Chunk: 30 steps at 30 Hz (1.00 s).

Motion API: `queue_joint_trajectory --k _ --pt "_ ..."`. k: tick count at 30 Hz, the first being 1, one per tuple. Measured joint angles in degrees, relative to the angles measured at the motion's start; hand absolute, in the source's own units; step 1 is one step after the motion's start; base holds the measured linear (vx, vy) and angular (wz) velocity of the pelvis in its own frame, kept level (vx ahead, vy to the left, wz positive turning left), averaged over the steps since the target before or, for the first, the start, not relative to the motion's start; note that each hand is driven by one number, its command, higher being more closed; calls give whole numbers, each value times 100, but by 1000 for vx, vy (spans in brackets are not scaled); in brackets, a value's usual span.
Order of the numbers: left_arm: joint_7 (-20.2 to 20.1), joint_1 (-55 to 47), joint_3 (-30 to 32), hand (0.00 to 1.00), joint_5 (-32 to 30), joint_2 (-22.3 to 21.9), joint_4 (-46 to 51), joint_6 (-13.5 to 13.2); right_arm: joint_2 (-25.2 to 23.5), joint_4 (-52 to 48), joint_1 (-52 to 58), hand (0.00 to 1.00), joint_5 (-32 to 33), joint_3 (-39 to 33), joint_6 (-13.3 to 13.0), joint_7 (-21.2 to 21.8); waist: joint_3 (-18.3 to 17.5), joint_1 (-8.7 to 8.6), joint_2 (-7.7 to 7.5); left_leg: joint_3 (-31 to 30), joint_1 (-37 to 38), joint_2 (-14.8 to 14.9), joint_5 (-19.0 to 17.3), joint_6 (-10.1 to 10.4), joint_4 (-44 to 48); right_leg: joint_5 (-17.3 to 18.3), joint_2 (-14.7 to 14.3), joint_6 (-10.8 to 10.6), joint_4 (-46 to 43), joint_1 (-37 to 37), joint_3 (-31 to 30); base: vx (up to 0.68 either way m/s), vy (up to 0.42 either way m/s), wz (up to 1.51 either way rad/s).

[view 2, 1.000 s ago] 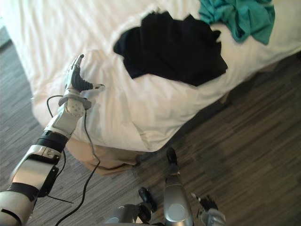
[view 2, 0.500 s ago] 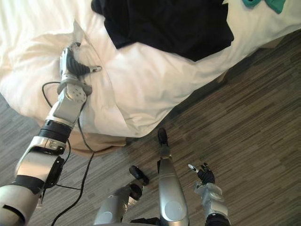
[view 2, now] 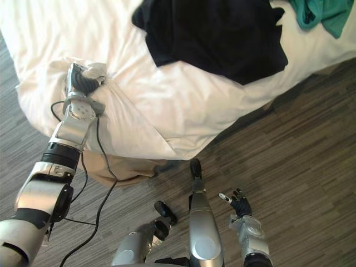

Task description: Tidy the bed and pick cloth on bed and put in laundry

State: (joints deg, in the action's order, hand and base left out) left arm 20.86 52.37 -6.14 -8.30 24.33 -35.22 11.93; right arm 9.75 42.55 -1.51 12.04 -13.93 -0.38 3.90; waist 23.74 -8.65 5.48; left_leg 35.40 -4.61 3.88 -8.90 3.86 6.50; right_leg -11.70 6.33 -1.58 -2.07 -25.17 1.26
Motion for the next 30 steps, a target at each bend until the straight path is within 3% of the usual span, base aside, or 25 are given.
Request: queue_joint_trajectory --k 4,7,11,13,14,16,22,25,30 --pt "-130 -322 22 100 135 37 17 -378 -31 233 158 0 -6 -13 142 -110 -227 47 27 -181 214 13 48 4 -96 -6 19 -5 159 371 188 29 -1 24" --pt "-366 -983 50 100 410 110 107 -731 -27 669 308 0 -6 -144 345 -262 -658 43 165 -464 462 17 77 34 -269 -56 16 -26 470 810 430 47 26 30" --pt "-729 -2172 212 100 866 155 725 -1273 -68 1058 486 0 -4 -138 622 -465 -1070 243 273 -797 772 24 58 50 -447 -116 -8 -76 762 1339 618 26 49 22" --pt "-882 -2755 230 100 1025 136 1040 -1487 -148 1105 516 0 -2 -130 739 -554 -1179 330 241 -948 815 38 18 54 -427 -75 -10 -93 791 1462 748 -27 30 34" --pt "-988 -3226 245 0 1167 76 1299 -1600 -205 1109 533 0 -2 -122 836 -638 -1217 355 201 -1044 886 51 -7 60 -425 -49 -5 -115 792 1584 825 -25 17 34" --pt "-1126 -4185 401 0 1226 -284 1620 -1710 -240 1109 625 0 5 -95 1040 -742 -1325 461 122 -1189 1031 86 -56 52 -408 28 -6 -141 794 1808 966 10 27 31" --pt "-1135 -5718 451 0 1210 -1120 1772 -1620 -234 1165 851 0 227 14 1376 -794 -1534 721 -155 -1546 1146 102 -94 33 -339 112 31 -185 795 2104 1304 52 24 31" --pt "-1178 -6054 477 0 1220 -1422 1328 -1543 -200 1311 861 0 238 6 1408 -620 -1611 822 -224 -1731 1186 83 -117 3 -329 158 80 -202 796 2250 1479 33 37 31" --pt "-1068 -6283 1012 0 1214 -1662 -369 -1503 -194 1538 818 0 240 -93 1440 -277 -1637 887 -275 -1988 1375 68 -154 -8 -342 277 106 -247 796 2574 1709 24 23 22"
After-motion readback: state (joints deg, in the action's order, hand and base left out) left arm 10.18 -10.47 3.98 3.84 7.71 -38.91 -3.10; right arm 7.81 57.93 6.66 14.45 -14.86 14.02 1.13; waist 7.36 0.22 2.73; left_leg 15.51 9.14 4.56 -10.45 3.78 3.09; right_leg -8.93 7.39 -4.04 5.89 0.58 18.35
